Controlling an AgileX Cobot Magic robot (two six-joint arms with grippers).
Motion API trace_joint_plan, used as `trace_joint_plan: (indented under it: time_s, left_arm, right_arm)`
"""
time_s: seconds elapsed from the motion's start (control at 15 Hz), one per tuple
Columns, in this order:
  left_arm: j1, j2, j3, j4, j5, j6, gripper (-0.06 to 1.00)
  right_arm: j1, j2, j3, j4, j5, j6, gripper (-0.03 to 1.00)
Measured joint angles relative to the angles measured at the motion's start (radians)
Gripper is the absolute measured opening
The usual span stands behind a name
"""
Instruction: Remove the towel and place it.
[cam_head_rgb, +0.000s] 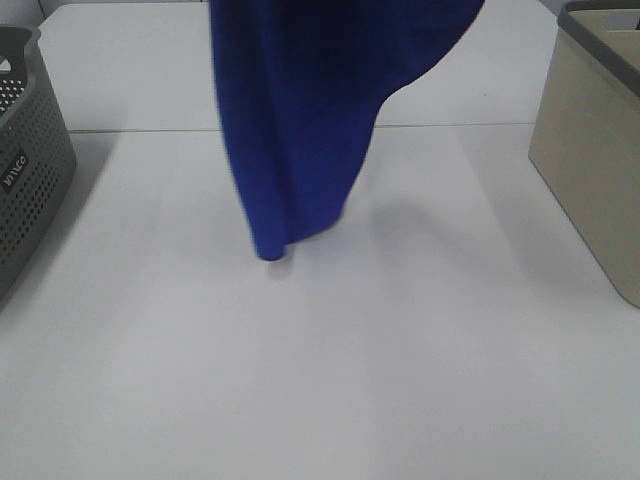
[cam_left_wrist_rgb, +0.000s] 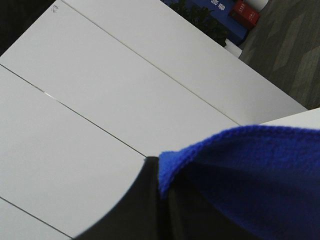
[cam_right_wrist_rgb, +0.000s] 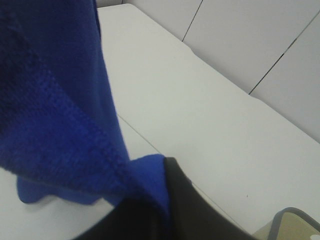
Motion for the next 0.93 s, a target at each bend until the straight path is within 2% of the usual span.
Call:
trace_joint_plan:
  time_s: [0.2,0.47,0.73,0.93]
  left_arm:
    - [-0.003,-0.005,-0.002,0.003,0.05,-0.026,0.0]
    - [0.028,-0.006,-0.002,0.104,0.08,-0.171,0.0]
    - [0.028,-0.017,-0.002,0.109,0.113,-0.183,0.0]
    - [0.028,-0.019,-0.002,0.092,0.189,-0.183,0.0]
  right_arm:
    - [0.0,-0.003,0.0,-0.007,-0.002,0.0,0.02]
    - [0.0,-0.005,-0.007,-0.029,-0.105,0.0,0.02]
    - [0.0,-0.006,-0.078,-0.063,-0.088,0.0,0.02]
    - [0.0,-0.006,-0.103,-0.128,-0.087,0.007,0.02]
